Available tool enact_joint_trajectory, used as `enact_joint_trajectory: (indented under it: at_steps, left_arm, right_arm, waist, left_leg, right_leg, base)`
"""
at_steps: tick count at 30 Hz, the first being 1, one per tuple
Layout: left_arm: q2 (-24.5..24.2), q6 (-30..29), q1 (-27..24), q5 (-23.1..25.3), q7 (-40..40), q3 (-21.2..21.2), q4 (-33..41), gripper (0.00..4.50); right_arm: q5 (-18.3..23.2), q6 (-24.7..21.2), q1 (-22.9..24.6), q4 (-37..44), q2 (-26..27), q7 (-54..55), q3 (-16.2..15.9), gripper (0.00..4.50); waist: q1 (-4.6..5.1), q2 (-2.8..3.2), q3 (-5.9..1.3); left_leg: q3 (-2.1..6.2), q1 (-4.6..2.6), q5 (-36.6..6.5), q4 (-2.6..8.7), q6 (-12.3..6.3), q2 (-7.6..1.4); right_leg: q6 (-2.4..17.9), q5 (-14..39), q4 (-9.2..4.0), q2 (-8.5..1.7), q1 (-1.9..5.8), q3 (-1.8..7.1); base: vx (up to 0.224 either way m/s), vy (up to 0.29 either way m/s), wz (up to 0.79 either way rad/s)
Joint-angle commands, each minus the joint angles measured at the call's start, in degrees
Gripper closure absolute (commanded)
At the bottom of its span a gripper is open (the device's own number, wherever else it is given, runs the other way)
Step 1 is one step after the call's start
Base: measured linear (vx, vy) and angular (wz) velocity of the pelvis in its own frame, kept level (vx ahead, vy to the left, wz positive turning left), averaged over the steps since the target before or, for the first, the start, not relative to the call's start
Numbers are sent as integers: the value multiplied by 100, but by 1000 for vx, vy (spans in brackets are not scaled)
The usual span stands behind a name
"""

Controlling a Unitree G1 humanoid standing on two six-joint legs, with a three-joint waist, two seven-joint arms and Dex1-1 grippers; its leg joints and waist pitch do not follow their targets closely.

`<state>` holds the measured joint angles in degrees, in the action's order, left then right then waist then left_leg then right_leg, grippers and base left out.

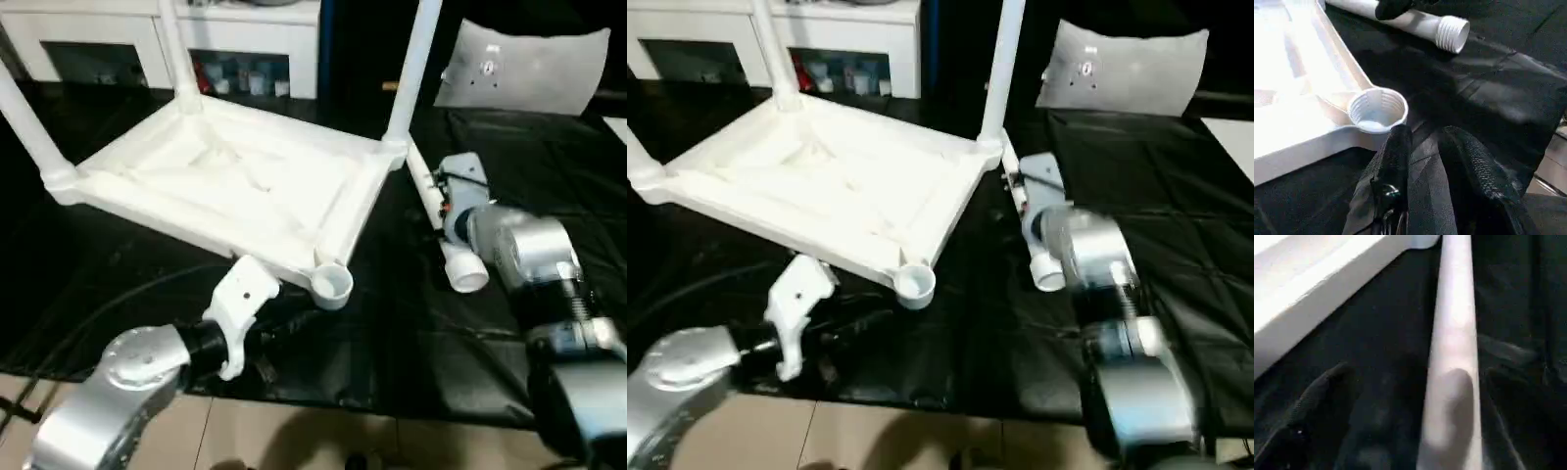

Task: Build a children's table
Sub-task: Pick table leg

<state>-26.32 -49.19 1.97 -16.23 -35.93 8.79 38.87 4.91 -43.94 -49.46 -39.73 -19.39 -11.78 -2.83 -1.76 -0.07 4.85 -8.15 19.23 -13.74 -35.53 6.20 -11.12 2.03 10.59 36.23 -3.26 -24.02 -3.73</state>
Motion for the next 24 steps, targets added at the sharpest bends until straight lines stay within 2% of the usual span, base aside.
enact_joint_trajectory:
  at_steps: [1,2,5,6,9,10,15,17,20,21,24]
  left_arm:
    - [-80,-143,32,-94,72,-83,146,311]
    - [-93,-176,43,-103,82,-92,160,311]
    - [-121,-240,73,-106,95,-100,193,311]
    - [-131,-293,90,-122,103,-112,229,294]
    - [-163,-385,115,-175,124,-130,289,294]
    - [-181,-400,126,-185,131,-127,299,294]
    - [-219,-437,120,-214,147,-134,333,294]
    - [-227,-445,119,-215,143,-130,336,294]
    - [-244,-462,120,-221,144,-122,346,294]
    - [-260,-470,125,-238,160,-116,351,294]
    - [-288,-477,143,-280,197,-110,346,294]
  right_arm:
    - [-62,185,-288,-740,-87,-186,-46,0]
    - [-69,219,-366,-928,-81,-246,-44,0]
    - [-100,203,-540,-1440,-77,-437,-44,0]
    - [-102,184,-635,-1722,-69,-550,-32,28]
    - [-92,137,-765,-2106,-47,-723,34,39]
    - [-119,142,-823,-2276,-49,-737,54,57]
    - [-111,112,-936,-2614,-58,-895,91,90]
    - [-124,118,-953,-2661,-61,-927,88,114]
    - [-176,149,-1004,-2791,-74,-1019,65,122]
    - [-198,167,-1034,-2861,-86,-1067,61,149]
    - [-205,213,-1112,-3031,-117,-1144,105,171]
  waist:
    - [28,-35,-375]
    - [29,-56,-373]
    - [22,-55,-371]
    - [18,-52,-376]
    - [9,-63,-378]
    - [13,-72,-374]
    - [10,-57,-362]
    - [13,-60,-365]
    - [9,-51,-364]
    - [12,-54,-371]
    - [12,-34,-377]
  left_leg:
    - [-92,137,-97,367,-148,-37]
    - [-97,139,-158,363,-178,-31]
    - [-101,149,-155,360,-234,-37]
    - [-96,146,-122,359,-258,-51]
    - [-98,148,-103,353,-308,-54]
    - [-100,148,-125,355,-313,-56]
    - [-103,146,-219,357,-279,-60]
    - [-103,142,-224,358,-269,-63]
    - [-102,143,-229,358,-257,-66]
    - [-102,144,-237,355,-260,-65]
    - [-99,139,-249,355,-261,-70]
  right_leg:
    - [1266,766,-357,-298,396,277]
    - [1291,790,-360,-300,409,281]
    - [1354,787,-360,-311,409,280]
    - [1390,765,-351,-322,410,276]
    - [1446,744,-345,-324,409,271]
    - [1451,784,-351,-325,407,269]
    - [1388,1011,-373,-326,398,258]
    - [1398,1000,-369,-321,391,253]
    - [1417,967,-370,-324,392,253]
    - [1436,963,-367,-324,395,252]
    - [1484,930,-363,-325,392,247]
  base:
    - [0,0,0]
    - [0,0,0]
    - [0,0,0]
    - [0,0,0]
    - [0,0,0]
    - [0,0,0]
    - [0,0,0]
    - [0,0,0]
    - [0,0,0]
    - [0,0,0]
    - [0,0,0]
